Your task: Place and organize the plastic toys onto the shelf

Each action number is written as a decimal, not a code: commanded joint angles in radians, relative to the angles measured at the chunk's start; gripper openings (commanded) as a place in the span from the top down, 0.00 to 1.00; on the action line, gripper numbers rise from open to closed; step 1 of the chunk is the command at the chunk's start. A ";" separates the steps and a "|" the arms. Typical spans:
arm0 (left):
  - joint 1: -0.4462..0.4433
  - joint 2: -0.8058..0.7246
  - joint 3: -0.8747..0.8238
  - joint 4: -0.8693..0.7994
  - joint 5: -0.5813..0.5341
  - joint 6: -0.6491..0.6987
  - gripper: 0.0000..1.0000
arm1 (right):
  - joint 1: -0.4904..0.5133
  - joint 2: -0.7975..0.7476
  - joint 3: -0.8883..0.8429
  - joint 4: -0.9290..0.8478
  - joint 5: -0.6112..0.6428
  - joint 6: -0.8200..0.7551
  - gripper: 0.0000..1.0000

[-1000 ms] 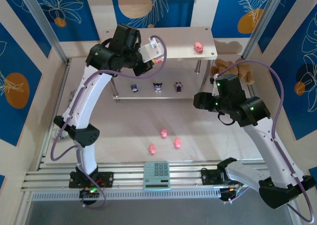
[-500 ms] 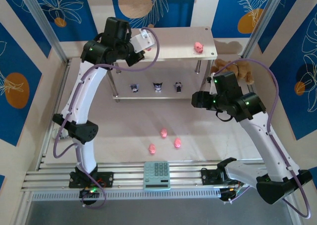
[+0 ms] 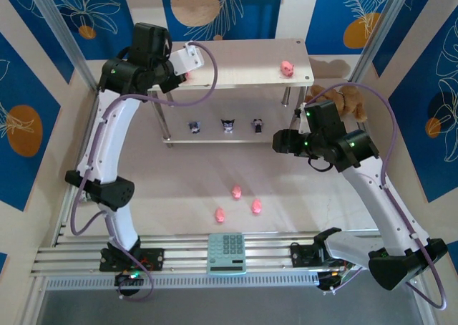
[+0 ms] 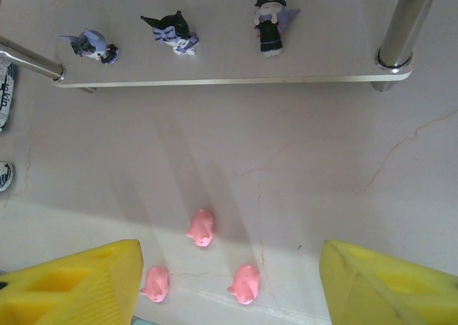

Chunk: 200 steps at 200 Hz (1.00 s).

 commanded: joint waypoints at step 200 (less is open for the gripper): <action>0.061 -0.445 -0.513 0.090 0.140 -0.687 0.72 | 0.192 0.047 -0.098 -0.074 0.047 0.051 0.33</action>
